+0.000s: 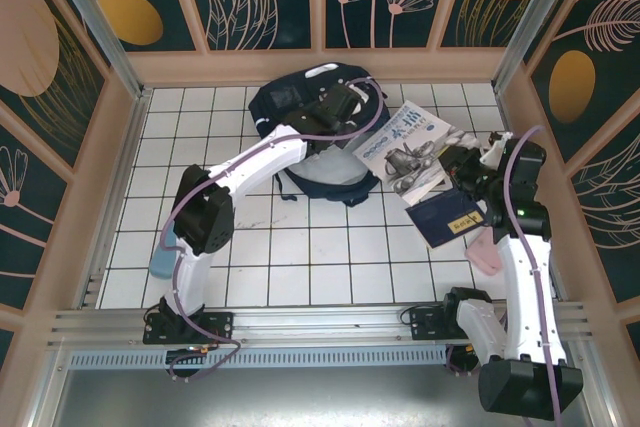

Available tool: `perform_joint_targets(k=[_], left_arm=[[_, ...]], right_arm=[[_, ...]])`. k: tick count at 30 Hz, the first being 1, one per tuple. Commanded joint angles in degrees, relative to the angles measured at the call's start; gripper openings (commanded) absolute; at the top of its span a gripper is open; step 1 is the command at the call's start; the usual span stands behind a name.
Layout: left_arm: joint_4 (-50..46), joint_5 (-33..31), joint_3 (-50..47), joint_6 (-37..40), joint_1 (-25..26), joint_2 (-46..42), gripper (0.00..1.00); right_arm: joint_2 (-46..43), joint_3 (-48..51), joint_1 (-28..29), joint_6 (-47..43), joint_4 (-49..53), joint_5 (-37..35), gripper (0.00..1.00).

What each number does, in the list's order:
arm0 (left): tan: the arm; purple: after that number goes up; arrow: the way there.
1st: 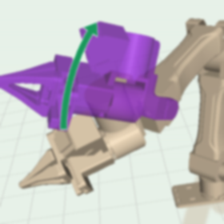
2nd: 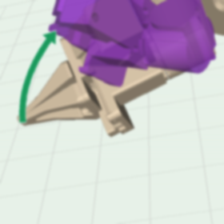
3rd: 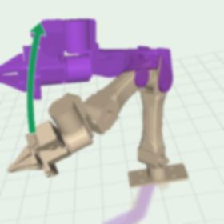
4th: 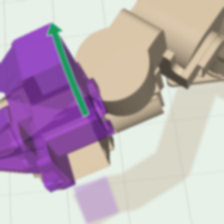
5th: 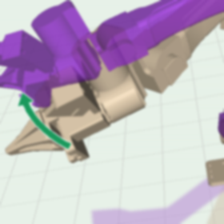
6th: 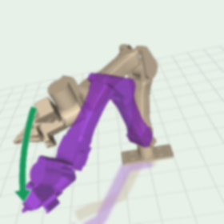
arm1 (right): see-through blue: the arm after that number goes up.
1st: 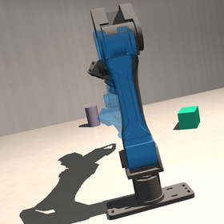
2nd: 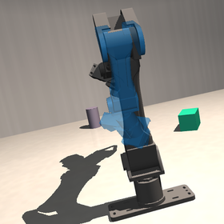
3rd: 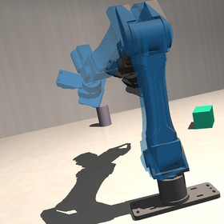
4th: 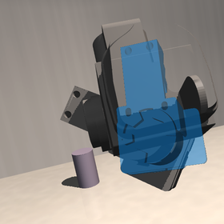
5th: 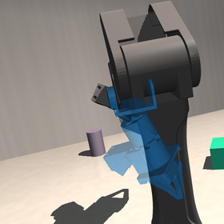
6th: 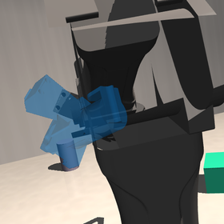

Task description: Pack books, pencil case, and school supplies into a backpack

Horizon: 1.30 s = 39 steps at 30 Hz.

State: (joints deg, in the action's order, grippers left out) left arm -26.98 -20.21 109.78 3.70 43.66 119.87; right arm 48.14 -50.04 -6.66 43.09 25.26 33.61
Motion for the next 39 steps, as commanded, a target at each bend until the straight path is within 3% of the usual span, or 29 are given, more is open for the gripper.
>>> perform_joint_targets(k=[1,7,16,24,30,33,39], left_arm=[[5.42,-1.03,0.69,-3.28,-0.24,-5.25,0.0],[2.91,-0.65,3.32,-7.87,-0.24,-6.37,0.0],[-1.16,3.43,11.16,-13.55,-0.26,-4.55,0.0],[-0.85,6.58,5.41,-13.42,-0.25,-9.87,0.0],[-0.24,9.23,0.7,-12.85,-0.24,-13.03,0.0],[-0.07,10.31,-0.26,-13.07,-0.24,-13.61,0.0],[0.55,11.67,-0.09,-13.72,-0.25,-13.45,0.0]], right_arm=[[-1.14,1.44,-0.02,2.91,-10.86,6.52,0.0],[-1.42,3.51,1.55,4.27,-11.12,6.63,0.0],[-0.01,5.3,9.0,5.73,-15.2,5.02,0.0],[8.59,0.13,11.23,8.52,-21.44,5.55,0.0],[14.43,-4.21,12.88,13.19,-33.28,6.53,0.0],[16.07,-2.83,14.57,15.57,-41.35,5.97,0.0],[19.37,0.84,17.61,15.7,-45.34,1.49,0.0]])
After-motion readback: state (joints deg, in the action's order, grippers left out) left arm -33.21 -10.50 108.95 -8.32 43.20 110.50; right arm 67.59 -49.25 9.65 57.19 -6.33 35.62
